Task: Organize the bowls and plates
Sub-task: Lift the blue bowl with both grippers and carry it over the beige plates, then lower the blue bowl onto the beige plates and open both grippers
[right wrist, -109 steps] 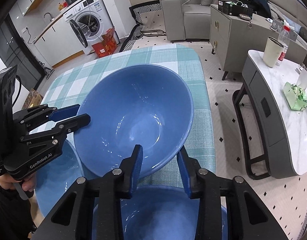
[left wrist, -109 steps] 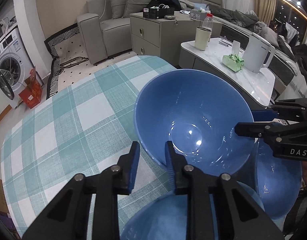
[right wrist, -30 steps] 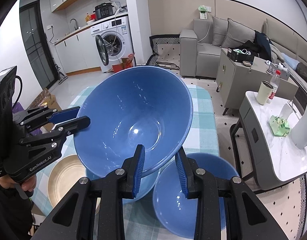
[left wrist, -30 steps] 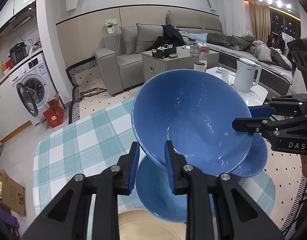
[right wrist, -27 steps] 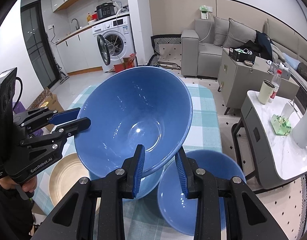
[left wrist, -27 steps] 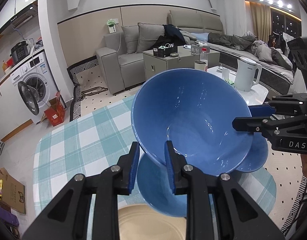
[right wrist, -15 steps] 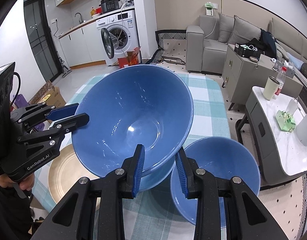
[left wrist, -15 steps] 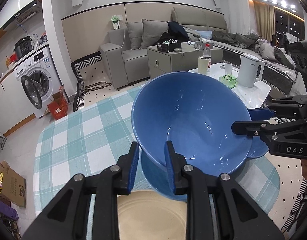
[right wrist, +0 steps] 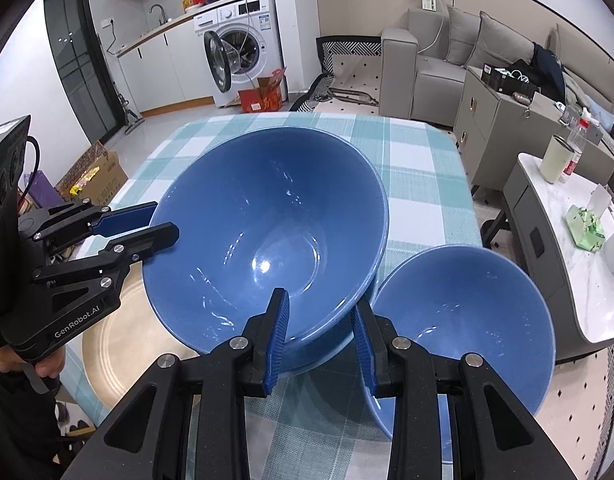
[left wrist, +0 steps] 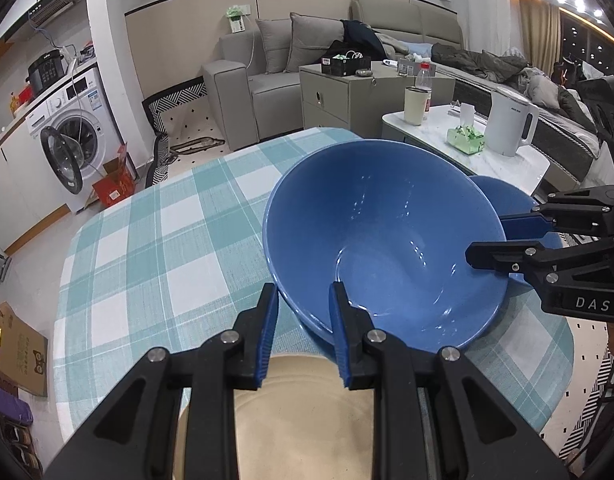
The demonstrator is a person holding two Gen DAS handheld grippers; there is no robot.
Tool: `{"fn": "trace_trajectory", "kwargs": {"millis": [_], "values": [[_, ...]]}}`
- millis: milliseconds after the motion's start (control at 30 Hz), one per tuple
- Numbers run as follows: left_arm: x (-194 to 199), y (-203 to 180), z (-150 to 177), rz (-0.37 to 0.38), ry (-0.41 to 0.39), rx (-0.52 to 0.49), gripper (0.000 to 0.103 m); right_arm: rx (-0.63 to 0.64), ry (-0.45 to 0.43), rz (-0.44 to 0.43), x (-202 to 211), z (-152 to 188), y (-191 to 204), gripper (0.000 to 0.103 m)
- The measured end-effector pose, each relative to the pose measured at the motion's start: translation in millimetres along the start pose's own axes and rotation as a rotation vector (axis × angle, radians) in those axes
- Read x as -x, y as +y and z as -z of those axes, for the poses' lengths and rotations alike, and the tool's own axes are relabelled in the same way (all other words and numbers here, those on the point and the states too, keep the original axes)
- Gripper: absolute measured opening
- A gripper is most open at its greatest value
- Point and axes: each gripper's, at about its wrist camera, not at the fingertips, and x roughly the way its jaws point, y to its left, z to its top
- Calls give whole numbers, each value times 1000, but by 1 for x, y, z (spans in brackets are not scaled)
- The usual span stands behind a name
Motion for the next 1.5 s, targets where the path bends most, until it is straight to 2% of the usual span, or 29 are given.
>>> {"fn": "trace_trajectory", "kwargs": {"millis": [300, 500, 667, 733, 867, 900, 967, 1000, 1133, 1300, 1367, 1400, 1433, 1500], "values": [[-11, 0, 10, 7, 33, 3, 23, 20, 48, 17, -19, 9, 5, 34], [-19, -2, 15, 4, 58, -4, 24, 27, 51, 27, -22, 12, 3, 35], [-21, -3, 16, 7, 64, -5, 24, 75, 55, 56, -24, 15, 11, 44], [-22, -5, 16, 3, 66, -13, 28, 100, 58, 69, -25, 17, 16, 50], [-23, -9, 17, -8, 69, -38, 31, 109, 61, 65, -25, 17, 15, 53], [-23, -11, 17, -4, 70, -44, 33, 106, 63, 65, -25, 17, 15, 53], [-23, -12, 17, -8, 68, -51, 43, 98, 63, 66, -23, 16, 12, 55], [-21, -12, 17, -19, 60, -55, 52, 97, 63, 67, -22, 16, 11, 57], [-18, -12, 14, -24, 53, -55, 54, 115, 28, 72, -9, 17, 10, 74], [-9, -13, 9, -19, 42, -53, 58, 117, -21, 80, 10, 15, 8, 87], [-4, -16, 7, -26, 28, -62, 73, 102, -42, 78, 18, 14, 5, 90], [0, -17, 6, -37, 9, -67, 92, 95, -52, 78, 22, 13, 4, 92], [4, -20, 5, -50, -13, -72, 103, 87, -62, 79, 26, 13, 2, 94], [12, -23, 3, -68, -49, -90, 103, 71, -84, 78, 34, 14, 0, 96]]}}
